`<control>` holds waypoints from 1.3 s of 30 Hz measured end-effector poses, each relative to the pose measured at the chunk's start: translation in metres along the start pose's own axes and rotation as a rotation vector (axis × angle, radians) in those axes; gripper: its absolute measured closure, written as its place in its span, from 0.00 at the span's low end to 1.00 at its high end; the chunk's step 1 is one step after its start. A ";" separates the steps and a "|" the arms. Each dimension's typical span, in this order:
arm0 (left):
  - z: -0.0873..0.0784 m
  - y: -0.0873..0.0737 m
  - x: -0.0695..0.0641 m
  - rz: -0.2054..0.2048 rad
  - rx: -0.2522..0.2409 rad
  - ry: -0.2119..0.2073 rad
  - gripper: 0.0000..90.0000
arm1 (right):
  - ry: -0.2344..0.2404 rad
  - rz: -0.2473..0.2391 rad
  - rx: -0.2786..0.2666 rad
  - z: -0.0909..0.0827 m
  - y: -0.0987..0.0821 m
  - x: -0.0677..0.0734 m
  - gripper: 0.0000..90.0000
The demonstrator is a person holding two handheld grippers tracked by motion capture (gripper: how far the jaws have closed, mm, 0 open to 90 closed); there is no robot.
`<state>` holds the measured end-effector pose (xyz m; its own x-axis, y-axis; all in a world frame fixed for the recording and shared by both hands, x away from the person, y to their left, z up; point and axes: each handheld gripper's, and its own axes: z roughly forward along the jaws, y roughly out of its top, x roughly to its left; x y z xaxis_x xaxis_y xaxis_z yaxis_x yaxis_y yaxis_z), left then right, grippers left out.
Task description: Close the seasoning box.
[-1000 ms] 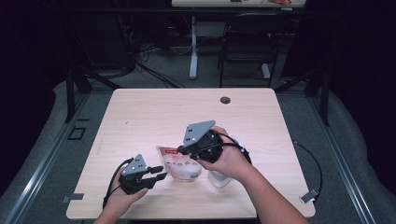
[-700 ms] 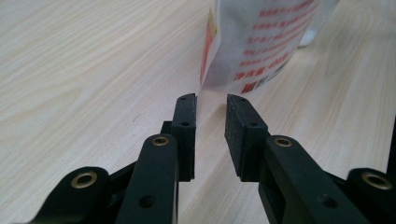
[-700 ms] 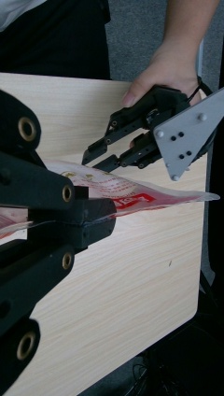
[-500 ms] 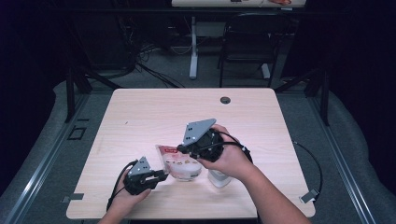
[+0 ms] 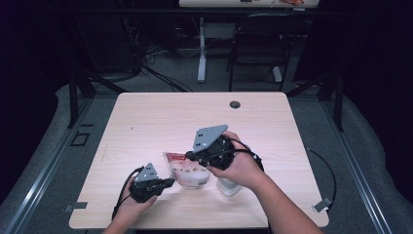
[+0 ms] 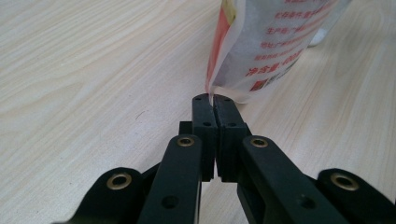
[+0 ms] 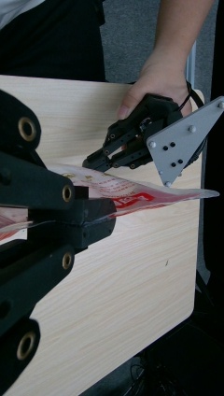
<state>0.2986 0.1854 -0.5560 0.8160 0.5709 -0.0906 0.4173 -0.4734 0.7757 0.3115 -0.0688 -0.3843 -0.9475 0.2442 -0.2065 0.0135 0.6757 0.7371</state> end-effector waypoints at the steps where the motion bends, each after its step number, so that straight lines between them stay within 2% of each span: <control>1: 0.000 0.000 0.000 0.002 0.006 0.004 1.00 | 0.000 0.001 -0.002 0.000 0.000 0.000 1.00; 12: -0.008 0.004 0.001 -0.008 0.010 0.013 1.00 | 0.002 0.011 -0.026 -0.004 -0.003 -0.001 1.00; 18: -0.015 0.006 0.002 0.001 0.023 0.016 1.00 | 0.000 0.017 -0.041 -0.006 -0.005 0.000 1.00; 39: -0.033 0.013 0.003 0.017 0.012 0.036 1.00 | -0.013 0.081 -0.095 -0.016 -0.028 -0.001 1.00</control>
<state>0.2933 0.2034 -0.5259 0.8082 0.5864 -0.0553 0.4089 -0.4910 0.7692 0.3072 -0.0993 -0.3944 -0.9402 0.3048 -0.1521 0.0585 0.5845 0.8093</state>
